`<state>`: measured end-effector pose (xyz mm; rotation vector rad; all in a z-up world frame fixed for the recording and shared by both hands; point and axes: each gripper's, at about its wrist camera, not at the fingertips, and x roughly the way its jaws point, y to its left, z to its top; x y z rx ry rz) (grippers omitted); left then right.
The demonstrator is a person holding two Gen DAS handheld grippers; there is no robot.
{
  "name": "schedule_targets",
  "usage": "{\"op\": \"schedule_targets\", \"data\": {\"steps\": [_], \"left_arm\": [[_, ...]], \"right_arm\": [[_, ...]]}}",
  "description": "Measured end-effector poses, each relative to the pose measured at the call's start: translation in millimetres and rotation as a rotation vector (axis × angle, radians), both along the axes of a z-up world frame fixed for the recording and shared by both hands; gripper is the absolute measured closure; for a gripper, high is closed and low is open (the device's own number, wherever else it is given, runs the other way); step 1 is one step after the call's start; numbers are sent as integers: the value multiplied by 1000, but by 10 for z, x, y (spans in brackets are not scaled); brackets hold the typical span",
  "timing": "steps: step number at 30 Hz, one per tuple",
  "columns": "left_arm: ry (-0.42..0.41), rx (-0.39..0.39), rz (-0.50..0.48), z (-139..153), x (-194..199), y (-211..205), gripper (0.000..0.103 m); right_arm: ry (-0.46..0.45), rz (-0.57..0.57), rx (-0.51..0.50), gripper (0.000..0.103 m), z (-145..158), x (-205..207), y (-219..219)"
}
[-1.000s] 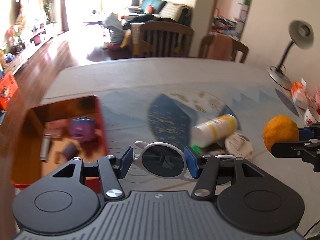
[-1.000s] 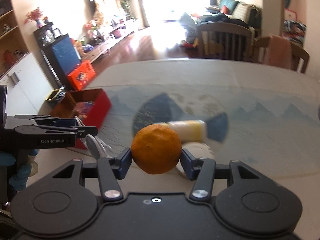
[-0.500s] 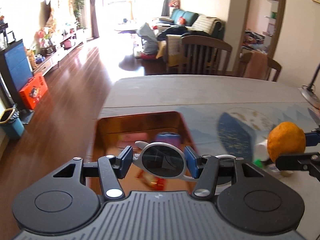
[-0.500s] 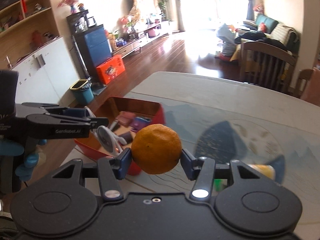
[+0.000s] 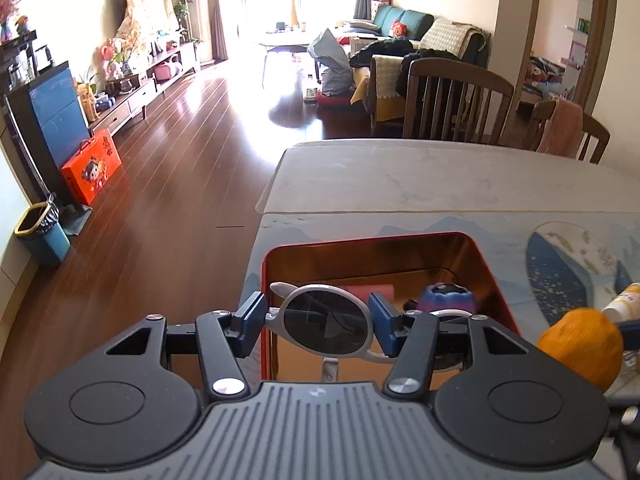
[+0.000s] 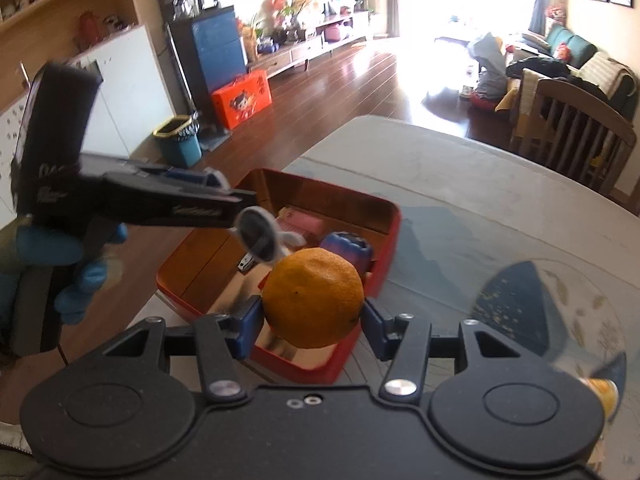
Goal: Organize rigid objects
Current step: 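Carry the orange and sunglasses over the red tin and open both tools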
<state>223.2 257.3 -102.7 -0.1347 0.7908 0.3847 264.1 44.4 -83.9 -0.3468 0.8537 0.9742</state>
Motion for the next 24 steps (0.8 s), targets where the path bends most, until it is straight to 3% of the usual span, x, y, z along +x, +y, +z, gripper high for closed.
{"op": "schedule_targets", "data": {"steps": [15,24], "left_arm": [[34,65,-81,-304,343,44,48],[65,95,-112,-399,368,8,48]], "right_arm": [[3,72,-125,51,-358,-12,555],[22,78,-162,51,-458,-44,645]]}}
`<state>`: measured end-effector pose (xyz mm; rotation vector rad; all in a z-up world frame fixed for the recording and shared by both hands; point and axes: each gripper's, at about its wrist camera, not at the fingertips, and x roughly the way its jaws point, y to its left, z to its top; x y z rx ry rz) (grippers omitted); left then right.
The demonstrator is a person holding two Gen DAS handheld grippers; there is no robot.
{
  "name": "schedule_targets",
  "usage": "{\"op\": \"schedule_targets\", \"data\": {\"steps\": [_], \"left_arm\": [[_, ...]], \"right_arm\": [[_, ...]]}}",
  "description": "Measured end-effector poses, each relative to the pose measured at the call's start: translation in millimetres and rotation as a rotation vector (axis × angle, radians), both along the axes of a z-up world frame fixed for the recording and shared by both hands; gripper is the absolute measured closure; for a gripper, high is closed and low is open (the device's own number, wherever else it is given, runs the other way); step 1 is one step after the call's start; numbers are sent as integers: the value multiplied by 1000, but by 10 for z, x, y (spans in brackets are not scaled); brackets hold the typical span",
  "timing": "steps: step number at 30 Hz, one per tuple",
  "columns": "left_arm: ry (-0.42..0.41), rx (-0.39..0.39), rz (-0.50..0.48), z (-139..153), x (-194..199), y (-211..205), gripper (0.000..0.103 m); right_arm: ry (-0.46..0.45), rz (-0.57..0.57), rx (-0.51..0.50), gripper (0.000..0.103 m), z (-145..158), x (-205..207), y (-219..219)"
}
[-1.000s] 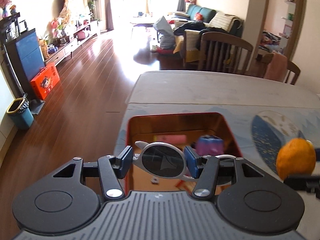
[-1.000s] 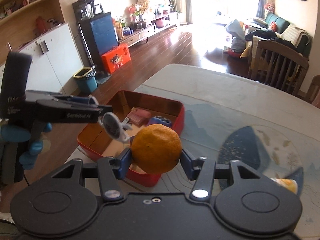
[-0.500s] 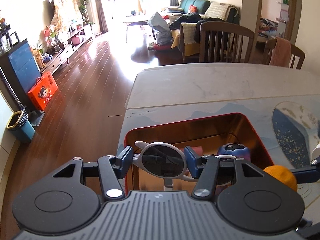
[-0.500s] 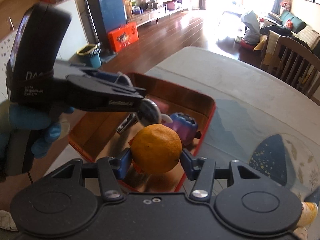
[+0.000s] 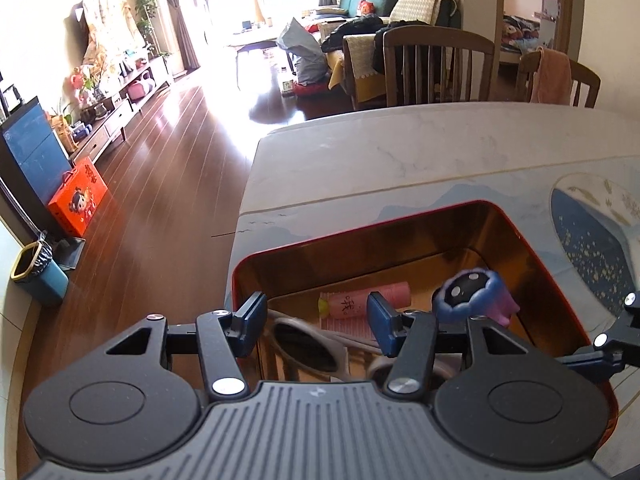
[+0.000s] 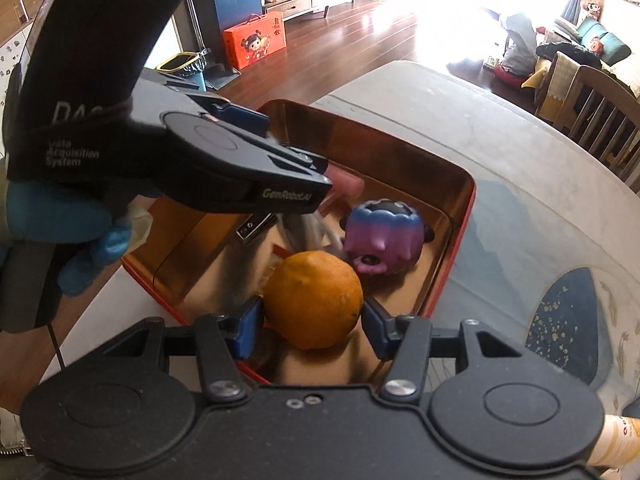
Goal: Organize rigid objects
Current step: 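Carry the orange and sunglasses over the red tin and open both tools, then withdraw both open tools from the red tin back over the table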
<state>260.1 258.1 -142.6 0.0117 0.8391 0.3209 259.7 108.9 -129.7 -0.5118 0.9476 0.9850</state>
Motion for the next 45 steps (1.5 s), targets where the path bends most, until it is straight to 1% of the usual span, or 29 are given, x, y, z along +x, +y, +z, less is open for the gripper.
{"op": "schedule_targets", "data": {"steps": [2,10,16,19,22,24,25,30,32,35,36,38,40,45], "left_arm": [[7,21,1,-15,-6,-18,48],[21,7,3,-2,-75,-34,48],[14,-36,23,67,-185,-32,48],[6,-63,39,132,-272,-47,45],[-9,-78,46,215,-362,-83,44],[-21,-84,46,284,-428,-131,43],[-27,-84,43,325,-443,-162,41],[-64,-93,27,516,-587,-361,37],[-75,-99,18,581,-628,-447,36],[-90,-106,5,668,-675,-596,35],[-93,-109,-1,692,-689,-654,35],[-99,-111,-7,728,-707,-764,30],[-107,-115,-11,762,-718,-880,27],[-116,-128,-21,811,-698,-1186,27]], "right_arm": [[4,-4,22,50,29,-11,-19],[4,-27,65,43,172,-62,-174],[-1,-48,110,40,302,-126,-331],[-10,-61,134,39,389,-158,-441],[-18,-76,164,39,490,-179,-573],[-22,-88,184,36,561,-195,-659],[-22,-90,196,35,584,-197,-703],[-26,-113,241,32,709,-232,-967],[-38,-122,256,28,767,-245,-1098],[-49,-145,283,25,828,-253,-1341],[-52,-154,289,24,826,-243,-1412],[-60,-173,301,22,853,-226,-1566],[-70,-191,310,21,875,-199,-1722],[-80,-231,325,15,876,-106,-2121]]}}
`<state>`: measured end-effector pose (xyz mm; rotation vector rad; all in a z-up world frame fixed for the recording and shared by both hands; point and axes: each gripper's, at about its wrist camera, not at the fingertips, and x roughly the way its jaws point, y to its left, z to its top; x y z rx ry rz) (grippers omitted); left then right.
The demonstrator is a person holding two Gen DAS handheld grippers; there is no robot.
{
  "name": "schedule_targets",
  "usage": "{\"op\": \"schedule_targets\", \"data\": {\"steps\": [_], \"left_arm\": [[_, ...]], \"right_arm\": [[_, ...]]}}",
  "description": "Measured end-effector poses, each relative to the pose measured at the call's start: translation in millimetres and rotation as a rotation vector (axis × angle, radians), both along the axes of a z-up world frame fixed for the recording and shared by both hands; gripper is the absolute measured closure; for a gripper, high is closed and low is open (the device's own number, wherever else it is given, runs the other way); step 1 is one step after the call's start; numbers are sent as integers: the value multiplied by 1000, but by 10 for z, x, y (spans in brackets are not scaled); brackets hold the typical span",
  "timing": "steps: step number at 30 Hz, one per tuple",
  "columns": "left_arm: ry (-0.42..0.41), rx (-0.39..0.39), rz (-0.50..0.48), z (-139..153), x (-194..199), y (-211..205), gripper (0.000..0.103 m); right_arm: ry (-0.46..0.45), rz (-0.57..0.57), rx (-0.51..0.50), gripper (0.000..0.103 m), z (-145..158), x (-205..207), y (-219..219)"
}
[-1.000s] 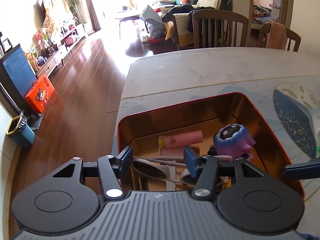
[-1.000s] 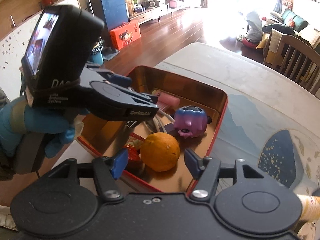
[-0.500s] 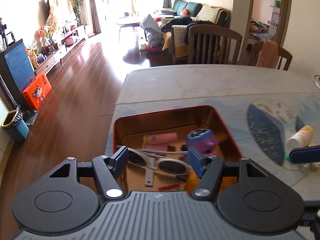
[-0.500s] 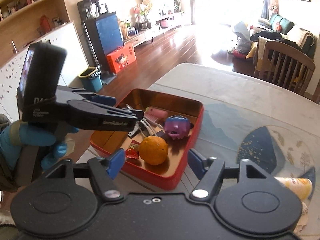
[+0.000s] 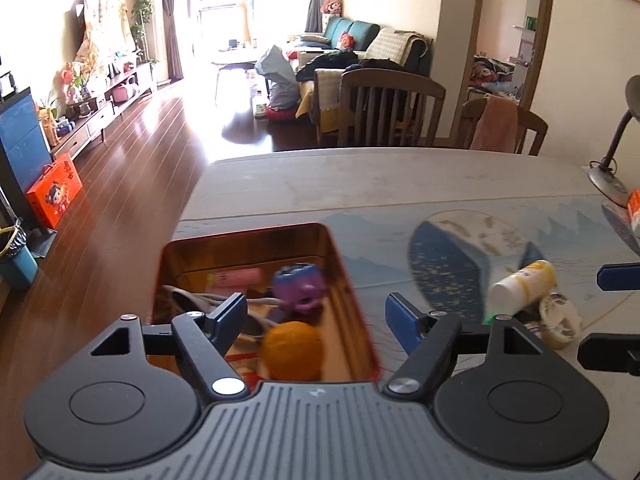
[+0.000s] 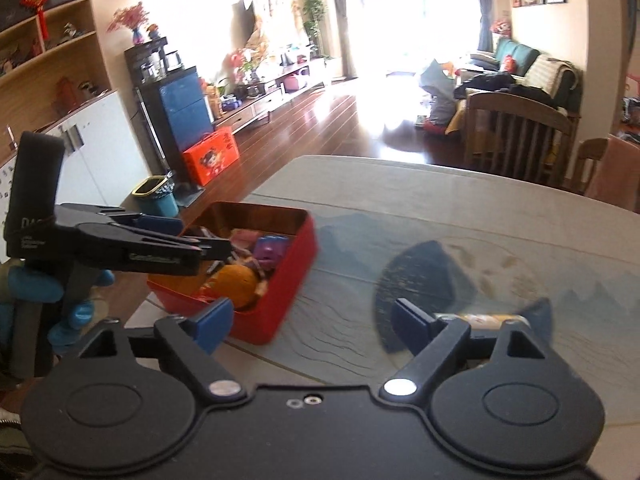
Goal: Organize rigid objects
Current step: 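Withdraw both open tools from the red tin back over the table, then grasp the silver round tin with the right tool while the left tool grasps the white-and-yellow bottle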
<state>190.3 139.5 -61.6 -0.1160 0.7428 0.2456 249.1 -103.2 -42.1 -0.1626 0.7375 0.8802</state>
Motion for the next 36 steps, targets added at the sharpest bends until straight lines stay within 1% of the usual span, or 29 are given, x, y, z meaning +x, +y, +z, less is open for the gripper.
{"op": "schedule_targets", "data": {"steps": [2,4,7,12,14,16,21,25,30,33,36], "left_arm": [[-3,-1,-9,4,15,-119,22],[-11,0,-19,11,34,-246,19],[-6,1,-35,-4,92,-454,19],[-1,-19,-54,-25,208,-702,19],[3,-26,-63,-45,278,-813,19],[7,-30,-71,-66,343,-919,19],[24,-59,-118,-123,568,-1192,18],[57,-88,-185,-211,798,-1406,17],[107,-86,-275,-382,1096,-1634,17],[162,-47,-324,-546,1273,-1726,17],[205,-27,-326,-694,1416,-1727,17]], "right_arm": [[-2,-15,5,13,-18,34,-145],[-6,-29,10,13,-41,72,-281],[-2,-39,13,11,-101,140,-468],[1,-55,2,8,-214,246,-780],[-1,-63,-7,3,-264,292,-879],[-6,-72,-19,0,-319,344,-960],[-22,-59,-85,0,-527,490,-1103],[11,-48,-104,0,-693,650,-1182],[26,-31,-124,0,-855,777,-1231],[29,9,-137,0,-928,800,-1216],[40,45,-160,1,-1017,804,-1172]]}}
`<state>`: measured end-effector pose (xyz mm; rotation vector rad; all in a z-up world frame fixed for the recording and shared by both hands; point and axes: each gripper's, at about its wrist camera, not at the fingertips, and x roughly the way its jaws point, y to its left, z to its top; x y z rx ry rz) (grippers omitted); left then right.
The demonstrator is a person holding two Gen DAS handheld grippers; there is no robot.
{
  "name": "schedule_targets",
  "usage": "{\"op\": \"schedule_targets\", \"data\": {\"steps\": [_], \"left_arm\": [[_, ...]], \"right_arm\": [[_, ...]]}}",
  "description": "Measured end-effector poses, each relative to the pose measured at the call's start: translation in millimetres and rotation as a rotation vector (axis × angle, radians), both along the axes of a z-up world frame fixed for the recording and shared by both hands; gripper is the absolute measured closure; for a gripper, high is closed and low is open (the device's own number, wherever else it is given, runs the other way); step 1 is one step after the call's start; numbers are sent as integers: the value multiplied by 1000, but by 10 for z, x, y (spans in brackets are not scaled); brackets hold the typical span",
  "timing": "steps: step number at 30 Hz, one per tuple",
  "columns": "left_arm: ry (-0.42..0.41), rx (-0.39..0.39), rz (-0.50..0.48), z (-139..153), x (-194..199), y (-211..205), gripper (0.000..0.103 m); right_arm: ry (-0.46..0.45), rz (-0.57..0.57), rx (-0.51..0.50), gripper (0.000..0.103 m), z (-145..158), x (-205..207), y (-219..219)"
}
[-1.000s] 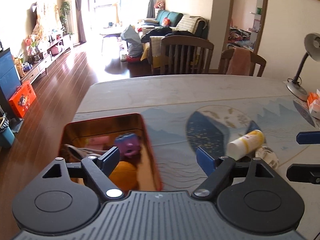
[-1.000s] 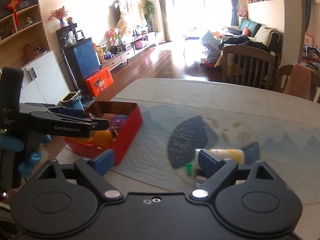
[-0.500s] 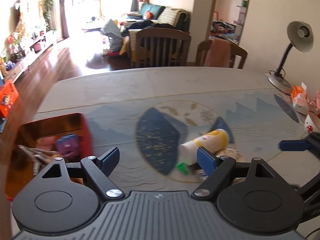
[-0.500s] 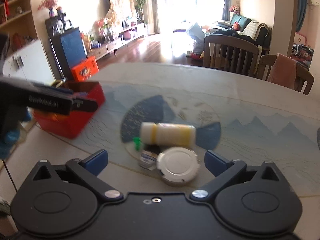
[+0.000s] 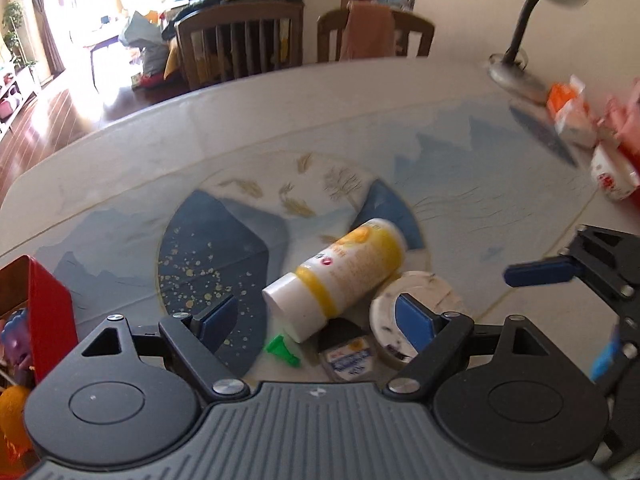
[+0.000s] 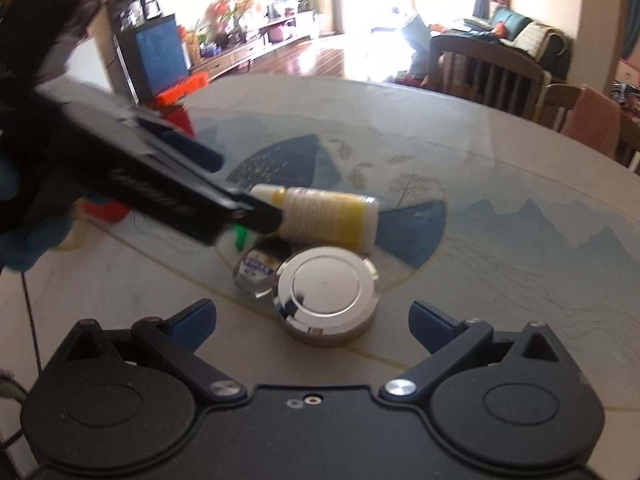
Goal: Organize rigid objects
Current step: 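Grasp the silver round tin with the right tool while the left tool grasps the white-and-yellow bottle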
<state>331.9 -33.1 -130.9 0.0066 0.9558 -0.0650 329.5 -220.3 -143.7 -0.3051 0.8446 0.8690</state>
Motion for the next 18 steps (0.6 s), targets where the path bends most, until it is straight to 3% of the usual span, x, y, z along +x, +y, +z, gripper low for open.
{"op": "schedule_targets", "data": {"steps": [7,18], "left_arm": [[44,24,-47,-198,273,31,17],[91,-19,-93,-453,593,49,16]], "right_arm": [[5,14,-27,1,-125,59,101],[49,-12,-11,7,-260,236,131]]}}
